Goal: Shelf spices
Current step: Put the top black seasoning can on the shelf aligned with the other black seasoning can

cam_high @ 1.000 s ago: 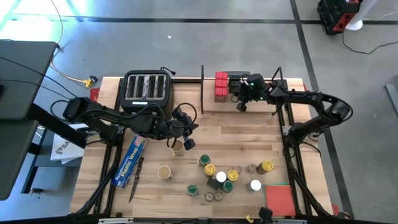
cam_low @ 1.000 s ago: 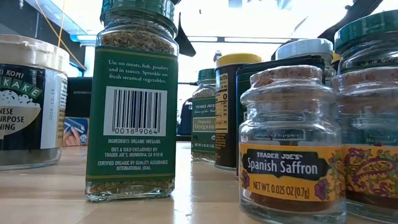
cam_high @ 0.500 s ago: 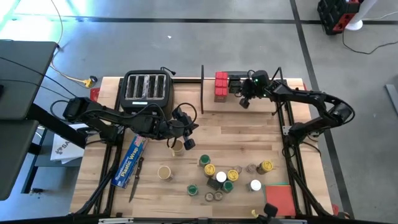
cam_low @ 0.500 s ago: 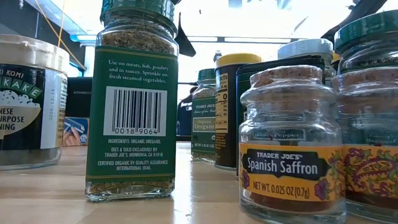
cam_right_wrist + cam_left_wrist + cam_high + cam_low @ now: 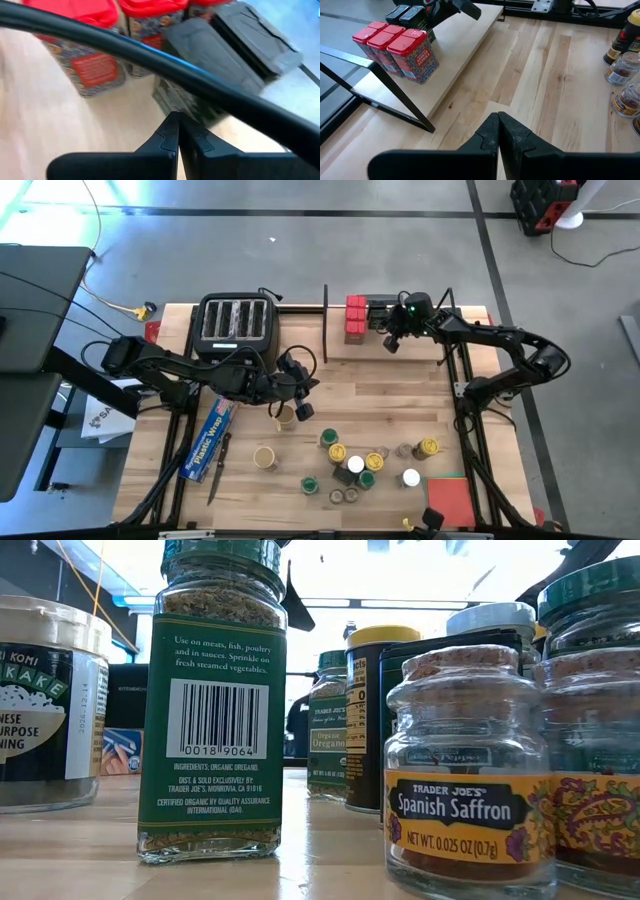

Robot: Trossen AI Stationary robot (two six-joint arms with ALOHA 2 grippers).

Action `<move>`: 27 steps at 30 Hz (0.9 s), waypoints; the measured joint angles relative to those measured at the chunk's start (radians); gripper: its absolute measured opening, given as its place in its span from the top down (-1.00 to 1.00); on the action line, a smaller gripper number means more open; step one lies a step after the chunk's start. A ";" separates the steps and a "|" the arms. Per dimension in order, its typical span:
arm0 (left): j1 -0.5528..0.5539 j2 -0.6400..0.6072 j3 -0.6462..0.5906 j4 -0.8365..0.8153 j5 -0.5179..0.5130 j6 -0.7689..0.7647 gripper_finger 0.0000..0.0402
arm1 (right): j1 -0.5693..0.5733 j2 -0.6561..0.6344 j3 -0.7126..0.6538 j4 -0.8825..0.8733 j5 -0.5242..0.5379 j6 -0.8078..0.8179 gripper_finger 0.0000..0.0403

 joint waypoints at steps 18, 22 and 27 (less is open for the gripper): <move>0.000 0.000 0.000 0.000 0.000 0.000 1.00 | 0.048 0.041 0.000 0.106 0.034 0.006 0.99; 0.000 0.000 0.000 0.000 0.000 0.000 1.00 | 0.045 0.041 0.000 0.109 0.034 0.002 0.99; 0.000 0.000 0.000 0.000 0.000 0.000 1.00 | 0.045 0.041 0.000 0.125 0.033 -0.033 0.99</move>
